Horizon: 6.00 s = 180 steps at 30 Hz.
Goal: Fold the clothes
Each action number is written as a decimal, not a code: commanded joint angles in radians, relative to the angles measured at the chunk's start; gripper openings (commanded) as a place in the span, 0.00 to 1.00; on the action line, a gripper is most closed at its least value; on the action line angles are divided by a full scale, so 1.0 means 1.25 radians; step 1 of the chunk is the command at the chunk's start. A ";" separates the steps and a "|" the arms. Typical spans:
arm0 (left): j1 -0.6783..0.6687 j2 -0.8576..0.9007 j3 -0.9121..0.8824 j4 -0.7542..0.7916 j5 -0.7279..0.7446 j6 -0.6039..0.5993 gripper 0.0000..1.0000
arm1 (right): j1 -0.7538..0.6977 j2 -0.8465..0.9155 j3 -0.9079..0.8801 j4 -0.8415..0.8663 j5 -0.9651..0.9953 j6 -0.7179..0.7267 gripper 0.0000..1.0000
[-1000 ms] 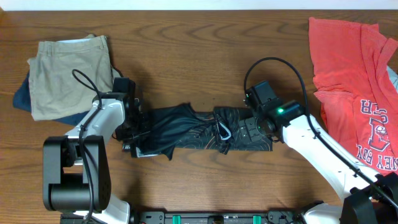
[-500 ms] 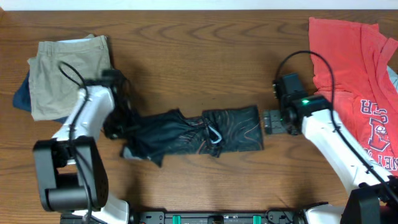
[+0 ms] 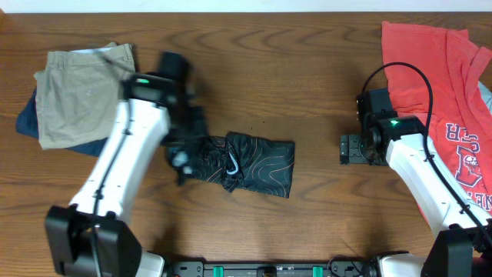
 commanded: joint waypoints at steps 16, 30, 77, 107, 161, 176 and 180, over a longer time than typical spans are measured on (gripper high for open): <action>-0.276 0.096 0.009 0.143 0.021 -0.060 0.60 | -0.011 -0.016 0.011 -0.019 -0.005 0.002 0.96; 0.051 0.035 -0.019 0.104 0.019 0.026 0.79 | -0.011 -0.015 0.011 -0.023 -0.023 0.002 0.98; 0.284 0.109 0.104 0.203 -0.101 0.238 0.06 | -0.011 -0.015 0.011 -0.045 -0.022 -0.003 0.97; 0.622 0.089 0.126 0.298 0.090 0.065 0.98 | -0.011 -0.015 0.011 -0.030 -0.055 -0.003 0.99; 0.143 -0.902 -0.346 0.178 -0.045 0.149 0.98 | -0.042 -0.695 -0.041 -0.087 -0.232 -0.106 0.99; 0.143 -0.902 -0.346 0.177 -0.045 0.149 0.98 | -0.042 -0.700 -0.041 -0.167 -0.232 -0.106 0.99; 0.143 -0.902 -0.346 0.175 -0.045 0.149 0.98 | -0.044 -0.706 -0.042 -0.175 -0.230 -0.107 0.99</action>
